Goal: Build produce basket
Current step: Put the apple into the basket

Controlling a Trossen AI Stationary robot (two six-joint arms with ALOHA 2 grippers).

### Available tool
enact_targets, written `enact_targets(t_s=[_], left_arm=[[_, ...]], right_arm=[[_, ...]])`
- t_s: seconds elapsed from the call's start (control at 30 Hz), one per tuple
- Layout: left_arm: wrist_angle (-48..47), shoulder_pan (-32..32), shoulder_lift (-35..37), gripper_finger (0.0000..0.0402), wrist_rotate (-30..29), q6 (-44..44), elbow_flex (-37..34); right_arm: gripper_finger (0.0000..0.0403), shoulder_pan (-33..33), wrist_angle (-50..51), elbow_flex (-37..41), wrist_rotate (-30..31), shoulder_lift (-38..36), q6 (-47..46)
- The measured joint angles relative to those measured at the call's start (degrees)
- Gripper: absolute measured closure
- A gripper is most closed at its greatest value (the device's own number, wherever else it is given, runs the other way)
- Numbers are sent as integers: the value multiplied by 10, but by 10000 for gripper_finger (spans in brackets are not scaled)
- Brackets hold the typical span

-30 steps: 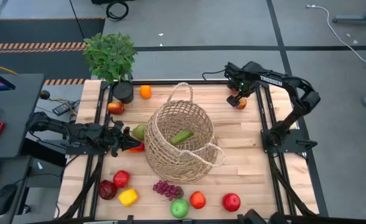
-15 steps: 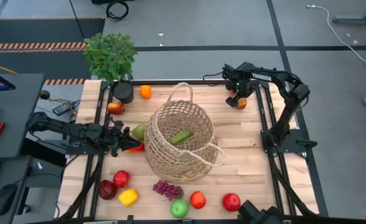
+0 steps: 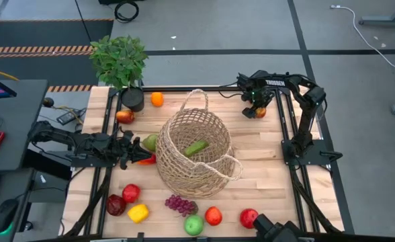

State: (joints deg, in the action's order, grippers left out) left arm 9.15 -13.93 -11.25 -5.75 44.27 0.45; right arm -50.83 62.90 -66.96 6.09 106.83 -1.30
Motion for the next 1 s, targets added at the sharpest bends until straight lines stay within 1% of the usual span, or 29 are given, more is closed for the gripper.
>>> enact_targets(t_s=[0.23, 0.33, 0.5, 0.6, 0.8, 1.0], left_arm=[[0, 0, 0, 343, 0, 0, 0], [0, 0, 0, 344, 0, 0, 0], [0, 0, 0, 339, 0, 0, 0], [0, 0, 0, 339, 0, 0, 0], [0, 0, 0, 344, 0, 0, 0], [0, 0, 0, 339, 0, 0, 0]], right_arm=[[106, 0, 4, 0, -2, 0, 0], [117, 0, 20, 0, -15, 0, -5], [106, 8, 27, 0, -99, -17, -24], [101, 18, 14, 0, -119, -41, -39], [112, 36, -2, 0, -168, -116, -59], [104, 56, -28, 0, -231, -205, -90]])
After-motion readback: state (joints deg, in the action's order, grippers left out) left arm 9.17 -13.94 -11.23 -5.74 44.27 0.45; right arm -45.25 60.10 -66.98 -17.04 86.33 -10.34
